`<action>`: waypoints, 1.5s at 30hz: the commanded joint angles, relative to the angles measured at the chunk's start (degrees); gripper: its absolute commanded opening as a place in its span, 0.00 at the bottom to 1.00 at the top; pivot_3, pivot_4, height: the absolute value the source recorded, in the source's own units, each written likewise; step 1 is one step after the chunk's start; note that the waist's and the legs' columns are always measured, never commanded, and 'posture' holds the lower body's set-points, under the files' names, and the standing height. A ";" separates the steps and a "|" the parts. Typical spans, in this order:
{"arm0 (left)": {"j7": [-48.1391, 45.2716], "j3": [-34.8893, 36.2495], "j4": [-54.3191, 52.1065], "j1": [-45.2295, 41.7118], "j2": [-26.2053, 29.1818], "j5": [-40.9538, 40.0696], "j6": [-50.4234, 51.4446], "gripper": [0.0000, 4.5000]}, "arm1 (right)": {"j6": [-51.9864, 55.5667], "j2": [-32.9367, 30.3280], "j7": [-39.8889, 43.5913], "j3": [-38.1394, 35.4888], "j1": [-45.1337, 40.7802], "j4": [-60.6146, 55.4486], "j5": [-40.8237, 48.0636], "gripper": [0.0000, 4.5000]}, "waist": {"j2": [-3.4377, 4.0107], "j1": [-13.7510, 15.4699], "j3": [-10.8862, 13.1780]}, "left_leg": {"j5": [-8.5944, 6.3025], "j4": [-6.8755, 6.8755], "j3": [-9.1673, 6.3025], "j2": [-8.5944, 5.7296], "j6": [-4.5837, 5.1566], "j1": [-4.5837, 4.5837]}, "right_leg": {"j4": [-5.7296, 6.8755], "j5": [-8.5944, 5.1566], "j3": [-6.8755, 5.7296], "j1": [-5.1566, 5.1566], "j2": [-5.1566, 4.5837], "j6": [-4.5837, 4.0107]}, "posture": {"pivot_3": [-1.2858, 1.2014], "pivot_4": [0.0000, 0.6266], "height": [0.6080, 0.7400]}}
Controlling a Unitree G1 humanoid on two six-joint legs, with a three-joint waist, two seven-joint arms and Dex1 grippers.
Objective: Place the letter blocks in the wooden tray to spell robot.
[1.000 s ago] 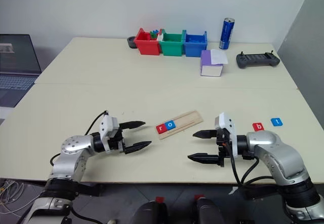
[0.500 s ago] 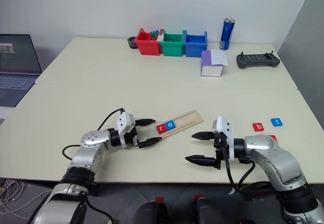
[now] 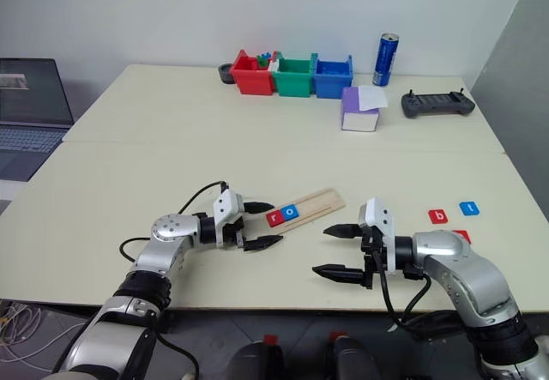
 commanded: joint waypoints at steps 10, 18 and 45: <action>1.77 -2.10 1.76 -3.69 -0.76 2.93 6.03 0.96 | -0.12 0.57 -1.58 -0.15 -1.69 -2.39 0.60 1.00 | 0.00 0.00 0.00 | 0.00 0.04 -0.03 0.00 0.00 0.00 | 0.01 0.00 -0.03 0.02 0.00 0.00 | 0.52 0.24 1.00; 1.19 -4.46 1.64 -4.05 0.76 5.87 5.31 0.75 | -0.12 0.88 -2.40 -0.03 -1.93 -2.62 0.79 1.00 | -0.01 0.00 -0.01 | 0.00 0.04 -0.04 0.00 -0.01 0.00 | 0.00 0.00 -0.03 0.03 0.00 0.00 | 0.52 0.24 1.00; -12.20 -7.67 -11.68 2.75 -0.47 0.33 5.54 0.75 | -1.71 -12.29 0.81 -14.80 15.07 -6.39 1.24 1.00 | -0.03 0.28 -0.01 | -0.01 0.04 -0.12 -0.04 0.01 -0.05 | -0.05 -0.02 -0.08 0.05 0.00 -0.01 | 0.52 0.24 1.00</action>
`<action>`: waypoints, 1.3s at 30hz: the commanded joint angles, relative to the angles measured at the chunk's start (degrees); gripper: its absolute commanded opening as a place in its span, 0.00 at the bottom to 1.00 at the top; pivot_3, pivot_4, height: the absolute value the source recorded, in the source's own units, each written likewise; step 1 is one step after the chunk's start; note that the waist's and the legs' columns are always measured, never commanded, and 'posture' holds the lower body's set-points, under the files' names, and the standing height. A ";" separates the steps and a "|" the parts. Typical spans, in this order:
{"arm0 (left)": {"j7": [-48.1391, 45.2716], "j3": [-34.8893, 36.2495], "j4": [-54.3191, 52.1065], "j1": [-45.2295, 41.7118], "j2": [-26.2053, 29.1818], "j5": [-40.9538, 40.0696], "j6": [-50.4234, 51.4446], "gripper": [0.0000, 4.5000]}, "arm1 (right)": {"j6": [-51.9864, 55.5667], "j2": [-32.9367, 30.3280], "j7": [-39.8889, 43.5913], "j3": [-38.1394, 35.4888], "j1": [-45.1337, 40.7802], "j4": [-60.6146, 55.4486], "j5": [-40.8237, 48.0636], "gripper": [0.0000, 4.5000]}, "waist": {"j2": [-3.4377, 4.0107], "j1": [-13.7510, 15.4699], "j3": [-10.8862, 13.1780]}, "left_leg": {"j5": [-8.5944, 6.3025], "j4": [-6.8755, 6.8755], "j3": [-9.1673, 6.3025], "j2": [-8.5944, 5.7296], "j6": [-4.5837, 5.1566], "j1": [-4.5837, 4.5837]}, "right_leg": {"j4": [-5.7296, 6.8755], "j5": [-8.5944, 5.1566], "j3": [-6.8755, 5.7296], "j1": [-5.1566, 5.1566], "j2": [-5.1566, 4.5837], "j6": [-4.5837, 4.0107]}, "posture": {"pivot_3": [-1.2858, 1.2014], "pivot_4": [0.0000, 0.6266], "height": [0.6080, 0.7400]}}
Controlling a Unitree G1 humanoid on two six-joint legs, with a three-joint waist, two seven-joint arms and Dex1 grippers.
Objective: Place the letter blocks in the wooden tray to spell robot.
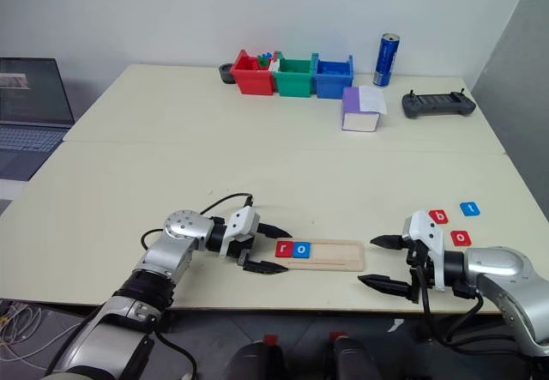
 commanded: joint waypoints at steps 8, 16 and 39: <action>3.76 -0.18 -2.10 0.73 -0.75 0.16 0.14 0.75 | -0.09 -0.24 -1.08 -1.64 0.20 -2.47 1.26 1.00 | 0.00 0.02 0.00 | 0.00 0.00 -0.05 -0.01 0.00 0.01 | 0.00 0.00 -0.05 0.03 0.00 0.01 | 0.52 0.24 1.00; 3.18 0.97 -2.76 -1.30 -0.31 -1.97 5.83 0.99 | 0.85 -0.15 -1.60 -2.14 -0.01 -2.08 1.53 1.00 | -0.01 0.01 0.01 | 0.00 0.00 -0.08 -0.01 0.00 0.01 | -0.01 0.00 -0.09 0.04 0.01 0.02 | 0.52 0.24 1.00; -2.82 15.01 -22.87 14.74 13.35 -17.72 2.83 0.99 | -4.86 19.84 -38.85 -16.95 -5.07 16.55 -11.13 1.00 | 0.08 -0.43 0.00 | 0.03 -0.13 -0.03 0.03 -0.05 0.07 | 0.03 -0.04 -0.01 0.00 0.01 -0.07 | 0.52 0.24 1.00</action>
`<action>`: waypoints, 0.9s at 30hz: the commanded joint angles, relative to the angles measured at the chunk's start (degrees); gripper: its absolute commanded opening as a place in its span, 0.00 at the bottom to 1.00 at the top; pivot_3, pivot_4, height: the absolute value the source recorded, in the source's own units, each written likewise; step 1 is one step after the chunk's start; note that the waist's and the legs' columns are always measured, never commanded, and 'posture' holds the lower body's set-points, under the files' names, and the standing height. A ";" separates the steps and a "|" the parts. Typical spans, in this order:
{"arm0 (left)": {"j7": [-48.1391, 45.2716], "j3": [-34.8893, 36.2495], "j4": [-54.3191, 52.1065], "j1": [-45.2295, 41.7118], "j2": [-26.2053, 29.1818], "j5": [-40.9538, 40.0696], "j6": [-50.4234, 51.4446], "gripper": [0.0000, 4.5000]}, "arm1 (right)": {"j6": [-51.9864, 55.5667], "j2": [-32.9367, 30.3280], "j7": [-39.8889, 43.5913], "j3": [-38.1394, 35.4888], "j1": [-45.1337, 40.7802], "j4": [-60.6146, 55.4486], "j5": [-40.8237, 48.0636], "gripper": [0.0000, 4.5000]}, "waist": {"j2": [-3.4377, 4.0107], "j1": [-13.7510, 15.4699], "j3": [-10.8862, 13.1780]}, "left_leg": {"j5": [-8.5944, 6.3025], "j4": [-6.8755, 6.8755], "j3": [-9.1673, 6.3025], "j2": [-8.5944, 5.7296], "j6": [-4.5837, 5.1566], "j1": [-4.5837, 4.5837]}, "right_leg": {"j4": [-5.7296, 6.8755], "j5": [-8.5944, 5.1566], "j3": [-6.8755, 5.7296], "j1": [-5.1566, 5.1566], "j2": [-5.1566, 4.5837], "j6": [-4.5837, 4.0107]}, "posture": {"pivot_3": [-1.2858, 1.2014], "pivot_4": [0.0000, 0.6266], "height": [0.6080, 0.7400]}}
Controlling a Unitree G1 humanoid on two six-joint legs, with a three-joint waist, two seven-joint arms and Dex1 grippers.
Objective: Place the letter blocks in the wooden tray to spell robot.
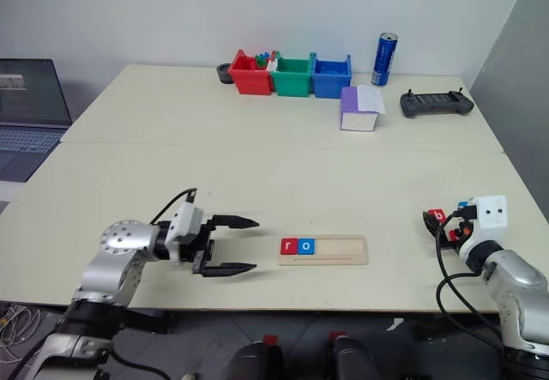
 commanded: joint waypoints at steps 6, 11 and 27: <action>-2.62 6.23 0.58 2.32 4.48 -3.83 -3.27 0.99 | -4.48 0.82 -2.41 -1.60 -3.78 4.76 -1.23 1.00 | 0.01 -0.03 -0.01 | 0.01 -0.03 0.00 0.00 0.01 0.02 | -0.01 0.00 0.01 0.00 0.02 0.01 | 0.52 0.24 1.00; -4.44 7.19 6.44 0.93 4.68 -3.34 -7.88 0.99 | -5.15 1.29 -2.24 -0.81 -4.41 6.39 -1.27 1.00 | 0.01 0.02 -0.01 | 0.00 -0.04 0.03 0.00 0.01 -0.03 | -0.04 0.00 0.03 -0.03 0.02 0.01 | 0.52 0.24 1.00; -7.90 5.91 12.67 -1.82 8.63 -5.73 -11.37 0.99 | -1.81 1.63 -0.15 1.48 -5.02 4.13 0.06 1.00 | 0.01 -0.03 -0.01 | 0.00 -0.04 0.05 0.05 0.01 -0.05 | -0.03 0.01 0.05 -0.08 0.06 0.02 | 0.52 0.24 1.00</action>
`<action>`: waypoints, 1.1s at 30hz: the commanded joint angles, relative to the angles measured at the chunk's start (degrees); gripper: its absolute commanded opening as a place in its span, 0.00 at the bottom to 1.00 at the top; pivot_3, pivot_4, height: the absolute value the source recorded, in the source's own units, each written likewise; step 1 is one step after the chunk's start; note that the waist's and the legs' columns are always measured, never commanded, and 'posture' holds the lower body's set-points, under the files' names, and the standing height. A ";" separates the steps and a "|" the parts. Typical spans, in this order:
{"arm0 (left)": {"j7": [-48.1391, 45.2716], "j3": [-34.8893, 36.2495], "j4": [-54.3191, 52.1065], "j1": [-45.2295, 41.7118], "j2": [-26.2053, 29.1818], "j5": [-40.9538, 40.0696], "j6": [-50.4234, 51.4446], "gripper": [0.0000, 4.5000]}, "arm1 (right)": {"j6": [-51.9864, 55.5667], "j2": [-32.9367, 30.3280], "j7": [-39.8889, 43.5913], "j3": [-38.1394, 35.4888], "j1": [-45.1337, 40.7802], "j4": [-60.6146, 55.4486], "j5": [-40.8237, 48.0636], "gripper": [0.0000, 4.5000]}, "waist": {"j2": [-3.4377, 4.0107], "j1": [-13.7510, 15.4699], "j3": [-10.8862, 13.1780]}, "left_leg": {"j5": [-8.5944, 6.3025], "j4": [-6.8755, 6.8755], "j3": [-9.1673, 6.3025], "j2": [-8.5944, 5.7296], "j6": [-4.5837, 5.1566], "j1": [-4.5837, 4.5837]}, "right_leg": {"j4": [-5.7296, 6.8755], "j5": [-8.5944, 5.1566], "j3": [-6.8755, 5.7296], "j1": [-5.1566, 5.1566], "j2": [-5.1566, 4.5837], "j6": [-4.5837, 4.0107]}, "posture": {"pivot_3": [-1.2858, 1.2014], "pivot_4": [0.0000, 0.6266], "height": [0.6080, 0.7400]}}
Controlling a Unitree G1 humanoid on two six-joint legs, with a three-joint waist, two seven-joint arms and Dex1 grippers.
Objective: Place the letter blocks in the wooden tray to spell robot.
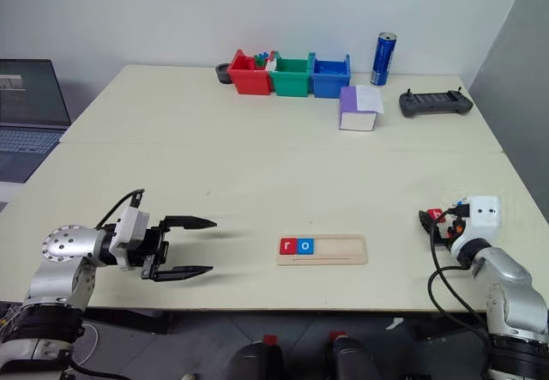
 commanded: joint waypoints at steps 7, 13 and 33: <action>-0.41 -0.54 0.88 -2.79 1.57 -1.10 -1.14 0.99 | 2.82 -0.19 -3.62 1.24 -2.86 0.68 -2.60 1.00 | 0.00 -0.03 0.00 | 0.00 -0.03 0.02 0.00 0.00 -0.01 | 0.00 0.00 0.02 -0.03 0.00 0.00 | 0.52 0.24 1.00; -0.41 -0.42 1.32 -3.77 1.34 -0.52 -0.85 1.00 | 6.74 0.55 -2.76 2.82 -2.82 0.62 -1.54 0.91 | -0.01 -0.05 -0.01 | 0.00 -0.02 0.02 0.00 0.00 -0.01 | 0.00 0.00 0.02 -0.04 0.00 0.00 | 0.52 0.24 1.00; -0.41 -4.06 7.64 -10.22 1.90 0.03 -0.76 1.00 | 15.22 13.17 -16.45 5.39 12.56 -29.69 -2.04 0.33 | -0.09 0.02 -0.05 | 0.00 -0.04 0.02 0.03 -0.01 -0.10 | 0.01 0.00 0.05 -0.14 0.03 0.00 | 0.52 0.24 1.00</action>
